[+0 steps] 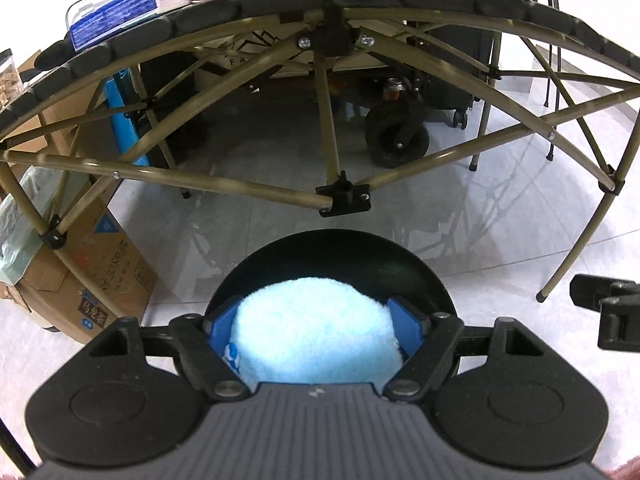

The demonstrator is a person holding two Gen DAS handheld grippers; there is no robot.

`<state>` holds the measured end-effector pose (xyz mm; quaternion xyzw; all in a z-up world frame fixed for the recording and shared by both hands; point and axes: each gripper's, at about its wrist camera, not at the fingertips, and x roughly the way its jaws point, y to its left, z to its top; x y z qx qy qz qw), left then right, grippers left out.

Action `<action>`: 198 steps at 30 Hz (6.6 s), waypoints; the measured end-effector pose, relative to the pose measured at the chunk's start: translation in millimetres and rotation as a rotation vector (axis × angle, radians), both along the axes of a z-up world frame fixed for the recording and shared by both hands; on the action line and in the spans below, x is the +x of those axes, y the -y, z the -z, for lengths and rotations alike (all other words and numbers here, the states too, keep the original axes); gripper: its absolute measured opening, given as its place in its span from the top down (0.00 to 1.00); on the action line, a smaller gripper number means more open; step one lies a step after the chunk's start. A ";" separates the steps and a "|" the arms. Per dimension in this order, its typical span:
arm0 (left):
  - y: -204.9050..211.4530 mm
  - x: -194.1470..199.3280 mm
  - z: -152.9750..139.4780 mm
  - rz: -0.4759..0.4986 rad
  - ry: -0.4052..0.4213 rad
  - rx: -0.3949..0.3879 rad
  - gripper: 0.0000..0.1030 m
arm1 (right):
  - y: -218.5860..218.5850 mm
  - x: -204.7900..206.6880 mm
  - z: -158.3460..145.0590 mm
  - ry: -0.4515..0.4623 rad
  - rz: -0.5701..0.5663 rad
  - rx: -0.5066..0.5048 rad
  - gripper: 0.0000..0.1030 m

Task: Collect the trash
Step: 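Lower the blue puff into the black bin and open the left gripper, then raise both grippers back up toward the table items, then grasp the white round sponge with the right gripper, then lift the white sponge with the right gripper while the left gripper approaches the pink bow, then close the left gripper on the pink satin bow and lift it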

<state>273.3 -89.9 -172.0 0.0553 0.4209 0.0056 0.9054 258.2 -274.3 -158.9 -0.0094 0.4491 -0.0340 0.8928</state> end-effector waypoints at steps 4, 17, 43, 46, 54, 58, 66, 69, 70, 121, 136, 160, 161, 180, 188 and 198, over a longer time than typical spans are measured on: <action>-3.8 -1.1 -1.4 -0.023 -0.004 0.003 0.00 | -1.7 0.9 0.7 -0.002 -0.005 -0.001 0.00; -15.0 -1.1 -1.6 -0.048 -0.015 0.013 0.00 | -6.9 3.7 1.7 -0.006 -0.020 -0.001 0.00; -19.5 -10.9 -17.3 -0.036 0.005 0.018 0.00 | -15.8 5.3 3.4 -0.009 -0.050 -0.007 0.00; -23.5 -15.8 -27.9 -0.036 0.028 -0.003 0.00 | -17.4 1.0 -3.1 0.016 -0.065 0.003 0.00; -32.2 -30.1 -50.1 -0.028 0.060 -0.012 0.00 | -24.3 -13.8 -21.0 0.069 -0.113 0.016 0.00; -39.0 -37.8 -64.7 -0.038 0.108 -0.022 0.00 | -27.9 -22.8 -32.0 0.106 -0.145 0.026 0.00; -63.3 -48.9 -88.6 -0.097 0.197 -0.088 0.00 | -33.8 -40.0 -57.6 0.256 -0.194 0.051 0.00; -69.4 -51.2 -97.6 -0.108 0.240 -0.083 0.00 | -34.8 -45.6 -66.9 0.319 -0.211 0.075 0.00; -72.3 -52.3 -101.6 -0.115 0.259 -0.082 0.00 | -35.7 -47.7 -69.9 0.342 -0.219 0.081 0.00; -104.2 25.7 -158.8 -0.116 0.475 -0.126 0.00 | -108.8 79.6 -106.9 0.580 -0.317 0.034 0.46; -77.1 40.5 -160.3 -0.055 0.475 -0.116 0.00 | -61.8 68.4 -121.0 0.664 -0.179 0.088 0.47; -25.9 121.4 -148.8 -0.006 0.368 -0.103 0.00 | -4.3 65.2 -123.3 0.671 0.006 0.098 0.47; -25.6 124.9 -147.7 -0.007 0.360 -0.095 0.00 | -3.3 65.8 -122.8 0.669 0.014 0.098 0.47; -30.0 142.0 -133.1 -0.011 0.283 -0.094 0.09 | -6.9 73.5 -118.5 0.656 0.024 0.107 0.47; -34.2 129.8 -135.9 -0.008 0.304 -0.100 0.32 | -4.0 70.8 -120.9 0.664 0.025 0.115 0.47; -38.5 104.7 -148.4 0.022 0.379 -0.102 0.51 | -3.4 65.1 -122.0 0.674 0.020 0.118 0.46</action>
